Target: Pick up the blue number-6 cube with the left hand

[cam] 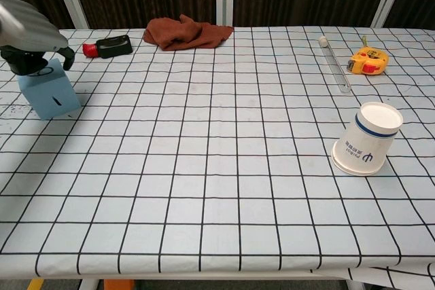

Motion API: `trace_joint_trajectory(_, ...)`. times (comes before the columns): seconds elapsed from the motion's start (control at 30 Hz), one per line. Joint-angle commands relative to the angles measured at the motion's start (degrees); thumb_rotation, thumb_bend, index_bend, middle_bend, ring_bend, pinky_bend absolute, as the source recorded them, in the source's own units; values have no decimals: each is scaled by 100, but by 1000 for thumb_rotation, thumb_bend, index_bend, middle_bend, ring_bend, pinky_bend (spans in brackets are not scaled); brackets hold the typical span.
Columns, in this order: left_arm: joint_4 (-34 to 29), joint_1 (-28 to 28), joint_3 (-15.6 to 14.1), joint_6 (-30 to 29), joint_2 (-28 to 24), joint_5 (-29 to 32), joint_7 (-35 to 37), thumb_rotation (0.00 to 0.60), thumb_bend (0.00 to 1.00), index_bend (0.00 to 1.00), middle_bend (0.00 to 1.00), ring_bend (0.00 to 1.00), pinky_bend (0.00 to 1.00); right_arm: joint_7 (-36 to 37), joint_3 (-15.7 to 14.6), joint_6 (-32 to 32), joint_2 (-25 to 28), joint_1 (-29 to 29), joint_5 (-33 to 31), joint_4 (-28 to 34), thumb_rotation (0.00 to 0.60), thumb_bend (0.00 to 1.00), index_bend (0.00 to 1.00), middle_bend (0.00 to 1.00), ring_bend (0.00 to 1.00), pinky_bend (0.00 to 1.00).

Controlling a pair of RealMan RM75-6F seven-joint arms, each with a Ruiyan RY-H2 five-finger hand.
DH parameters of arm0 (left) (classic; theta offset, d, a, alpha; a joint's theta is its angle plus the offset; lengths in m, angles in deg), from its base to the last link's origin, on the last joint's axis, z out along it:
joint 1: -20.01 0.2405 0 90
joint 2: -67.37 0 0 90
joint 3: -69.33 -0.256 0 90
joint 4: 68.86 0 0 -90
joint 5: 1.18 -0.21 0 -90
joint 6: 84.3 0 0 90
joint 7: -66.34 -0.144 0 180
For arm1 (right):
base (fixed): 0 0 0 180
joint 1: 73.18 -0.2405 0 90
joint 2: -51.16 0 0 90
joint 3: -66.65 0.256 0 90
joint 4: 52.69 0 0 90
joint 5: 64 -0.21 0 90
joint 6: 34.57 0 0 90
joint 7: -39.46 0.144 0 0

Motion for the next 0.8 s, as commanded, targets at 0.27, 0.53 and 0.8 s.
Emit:
trace_joint_trajectory(0.27, 144, -281, -340, 92, -74, 642, 106, 600, 722, 252, 866, 916, 951, -27, 0, 26, 6, 5, 17, 31, 600, 55, 0, 0, 0, 0)
trace_joint_trajectory(0.53, 355, -424, -605, 245, -114, 1148, 208, 600, 728, 263, 868, 918, 952, -40, -1, 26, 4, 7, 13, 40, 600, 55, 0, 0, 0, 0)
trace_joint_trajectory(0.8, 289, -483, -735, 282, -249, 1223, 435, 600, 730, 252, 868, 918, 952, -54, 2, 26, 3, 3, 14, 55, 600, 55, 0, 0, 0, 0)
